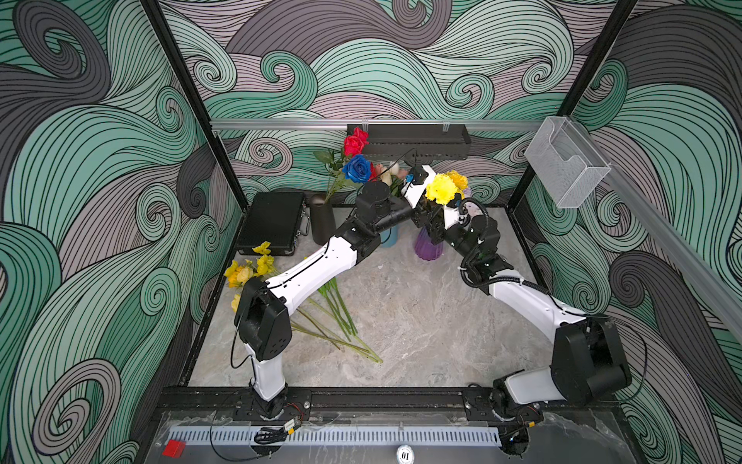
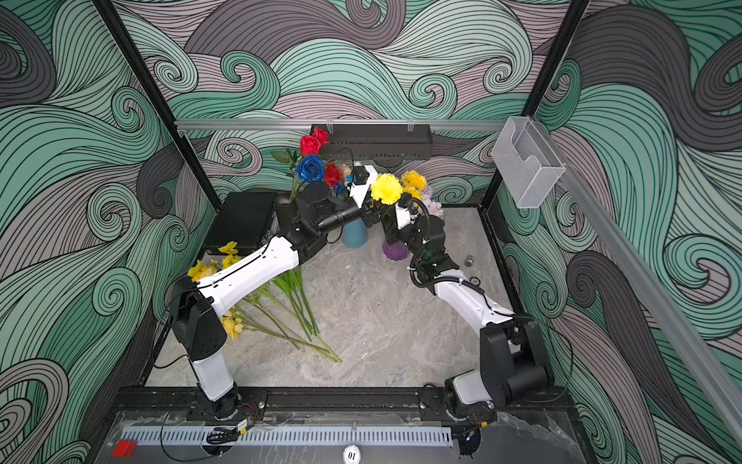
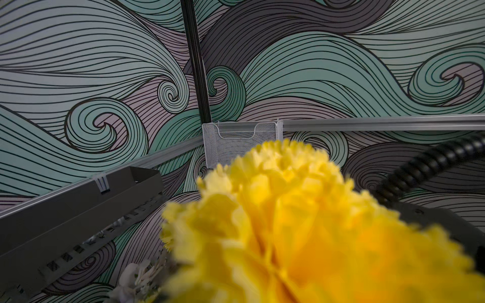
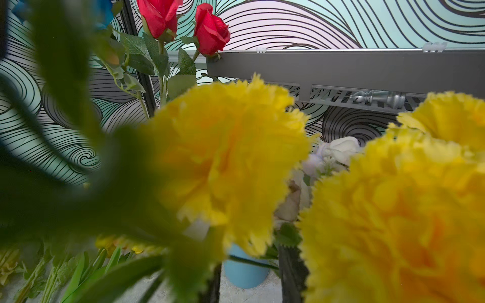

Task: Pick out yellow flowers from the vase
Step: Pick up the flower from the vase.

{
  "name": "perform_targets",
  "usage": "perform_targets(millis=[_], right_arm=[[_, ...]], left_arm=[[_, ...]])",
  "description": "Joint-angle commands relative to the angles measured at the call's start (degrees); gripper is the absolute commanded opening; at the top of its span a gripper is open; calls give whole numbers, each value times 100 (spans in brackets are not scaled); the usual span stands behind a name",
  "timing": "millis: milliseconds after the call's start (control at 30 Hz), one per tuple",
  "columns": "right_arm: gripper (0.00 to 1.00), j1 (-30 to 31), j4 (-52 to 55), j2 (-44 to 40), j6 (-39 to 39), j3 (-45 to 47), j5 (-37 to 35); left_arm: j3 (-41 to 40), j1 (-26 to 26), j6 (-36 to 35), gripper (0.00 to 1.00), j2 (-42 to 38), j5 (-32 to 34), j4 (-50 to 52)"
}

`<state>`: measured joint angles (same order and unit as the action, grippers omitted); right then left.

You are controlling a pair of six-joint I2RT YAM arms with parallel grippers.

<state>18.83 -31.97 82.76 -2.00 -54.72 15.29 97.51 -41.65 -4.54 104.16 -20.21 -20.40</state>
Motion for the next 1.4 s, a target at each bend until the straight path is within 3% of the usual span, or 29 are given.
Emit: perform_targets(millis=[0,233,567,1367], right_arm=[[36,-2,-222,25,-177,87,18],[33,-11,-1548,-2,-642,897,202],[23,-11,-2802,444,-818,1073,376],[19,-2,-2805,608,-1180,791,106]], left_arm=[[290,-28,24,37,25,3,-17],[312,-28,199,31,-139,375,248],[137,-28,311,30,-275,277,181],[127,-28,348,30,-303,227,140]])
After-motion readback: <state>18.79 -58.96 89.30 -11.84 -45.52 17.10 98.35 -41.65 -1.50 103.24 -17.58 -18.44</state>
